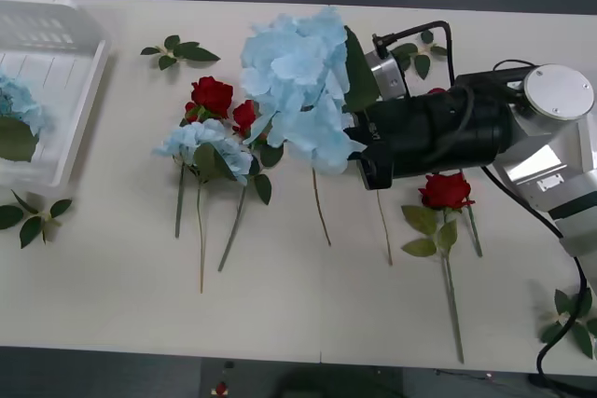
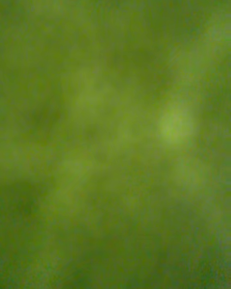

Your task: Put the red flowers into the right box and the blue flowers into the left box

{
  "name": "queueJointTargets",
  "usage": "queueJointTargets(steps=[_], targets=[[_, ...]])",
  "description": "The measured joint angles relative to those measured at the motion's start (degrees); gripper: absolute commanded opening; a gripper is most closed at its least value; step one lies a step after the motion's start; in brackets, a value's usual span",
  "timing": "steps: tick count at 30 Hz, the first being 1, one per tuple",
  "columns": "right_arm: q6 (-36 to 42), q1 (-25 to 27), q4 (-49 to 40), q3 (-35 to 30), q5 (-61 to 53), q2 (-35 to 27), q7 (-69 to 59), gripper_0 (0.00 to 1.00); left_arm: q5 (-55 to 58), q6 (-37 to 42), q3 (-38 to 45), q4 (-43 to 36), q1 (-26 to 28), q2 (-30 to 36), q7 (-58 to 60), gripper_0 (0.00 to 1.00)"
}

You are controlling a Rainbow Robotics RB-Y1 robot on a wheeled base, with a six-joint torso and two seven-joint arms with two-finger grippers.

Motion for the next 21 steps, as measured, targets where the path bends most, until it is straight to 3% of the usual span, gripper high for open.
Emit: queueJointTargets(steps=[5, 16, 21], targets=[[-0.4, 0.0, 0.0, 0.3, 0.0, -0.1, 0.0, 0.00, 11.5, 0.5, 3.7, 0.0, 0.0, 0.6, -8.3, 0.81], [-1.2, 0.0, 0.0, 0.2, 0.0, -0.1, 0.0, 0.00, 27.8, 10.4, 18.7, -1.6, 0.0, 5.0, -27.3, 0.81], [-3.7, 0.0, -0.1, 0.3, -0.2, -0.1, 0.0, 0.00, 38.6, 10.2, 20.0, -2.8, 0.0, 3.7, -27.9, 0.81]])
